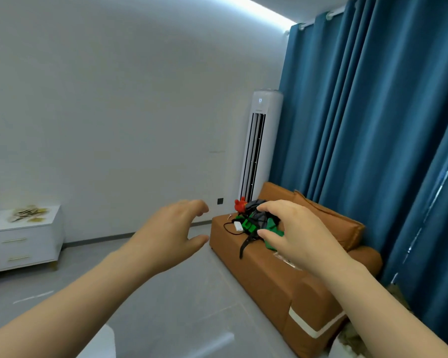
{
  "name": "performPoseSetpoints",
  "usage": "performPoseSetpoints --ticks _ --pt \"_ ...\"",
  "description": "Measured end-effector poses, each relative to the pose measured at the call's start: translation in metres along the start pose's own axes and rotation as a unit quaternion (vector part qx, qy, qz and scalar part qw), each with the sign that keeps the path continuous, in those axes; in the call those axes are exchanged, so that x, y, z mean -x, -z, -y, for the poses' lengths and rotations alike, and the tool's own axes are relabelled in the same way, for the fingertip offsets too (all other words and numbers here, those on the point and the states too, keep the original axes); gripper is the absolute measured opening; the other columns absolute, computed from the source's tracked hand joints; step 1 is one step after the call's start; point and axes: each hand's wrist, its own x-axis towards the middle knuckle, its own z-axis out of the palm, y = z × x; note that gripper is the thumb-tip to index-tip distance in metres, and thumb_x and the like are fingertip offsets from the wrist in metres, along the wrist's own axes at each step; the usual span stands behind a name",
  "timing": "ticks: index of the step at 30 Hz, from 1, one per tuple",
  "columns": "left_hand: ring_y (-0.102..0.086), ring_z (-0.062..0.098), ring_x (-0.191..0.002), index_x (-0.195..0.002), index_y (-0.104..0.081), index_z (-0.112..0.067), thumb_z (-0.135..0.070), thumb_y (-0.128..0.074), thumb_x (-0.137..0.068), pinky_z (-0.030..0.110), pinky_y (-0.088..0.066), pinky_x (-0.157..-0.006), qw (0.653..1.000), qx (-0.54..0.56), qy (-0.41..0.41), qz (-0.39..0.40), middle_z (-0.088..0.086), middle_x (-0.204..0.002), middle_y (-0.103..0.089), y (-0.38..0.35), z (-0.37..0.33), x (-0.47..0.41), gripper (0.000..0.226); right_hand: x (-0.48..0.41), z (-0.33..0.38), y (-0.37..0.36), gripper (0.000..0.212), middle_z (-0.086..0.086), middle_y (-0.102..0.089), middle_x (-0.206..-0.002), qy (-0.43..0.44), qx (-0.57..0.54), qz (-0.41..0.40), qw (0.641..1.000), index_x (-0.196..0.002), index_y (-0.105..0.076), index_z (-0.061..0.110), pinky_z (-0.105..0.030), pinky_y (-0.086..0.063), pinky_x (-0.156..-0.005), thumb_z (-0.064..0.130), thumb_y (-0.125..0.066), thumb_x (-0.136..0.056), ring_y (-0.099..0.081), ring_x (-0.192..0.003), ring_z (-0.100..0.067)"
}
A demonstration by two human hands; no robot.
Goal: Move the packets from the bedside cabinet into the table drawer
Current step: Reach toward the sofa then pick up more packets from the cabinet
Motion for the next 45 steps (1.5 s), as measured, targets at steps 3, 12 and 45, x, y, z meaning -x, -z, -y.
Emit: performPoseSetpoints --ticks 3,12,45 --pt "-0.049 0.004 -0.117 -0.13 -0.042 -0.03 -0.04 -0.057 -0.09 0.011 -0.032 -0.088 1.0 0.002 -0.001 -0.013 -0.014 -0.129 -0.051 -0.013 0.024 -0.042 0.044 -0.046 -0.015 -0.017 0.043 0.014 -0.058 -0.125 0.006 0.004 -0.005 1.0 -0.13 -0.053 0.03 -0.027 -0.047 -0.097 0.036 -0.061 -0.088 -0.051 -0.117 -0.006" --pt "-0.048 0.005 -0.118 -0.131 -0.04 -0.03 -0.042 -0.056 -0.09 0.018 -0.037 -0.093 1.0 -0.007 0.017 -0.004 -0.014 -0.13 -0.051 -0.048 0.111 -0.161 0.045 -0.189 -0.05 -0.082 0.045 0.016 -0.054 -0.131 0.019 -0.009 0.016 1.0 -0.134 -0.05 0.032 -0.027 -0.044 -0.101 0.039 -0.059 -0.09 -0.048 -0.122 -0.005" --pt "-0.05 0.002 -0.114 -0.129 -0.044 -0.032 -0.043 -0.058 -0.088 0.018 -0.041 -0.093 0.939 -0.112 0.326 0.007 -0.015 -0.128 -0.053 -0.166 0.503 -0.381 0.045 -0.67 -0.015 -0.437 0.045 0.011 -0.049 -0.139 0.28 -0.13 0.148 0.939 -0.136 -0.045 0.028 -0.029 -0.036 -0.106 0.037 -0.055 -0.093 -0.042 -0.13 -0.011"
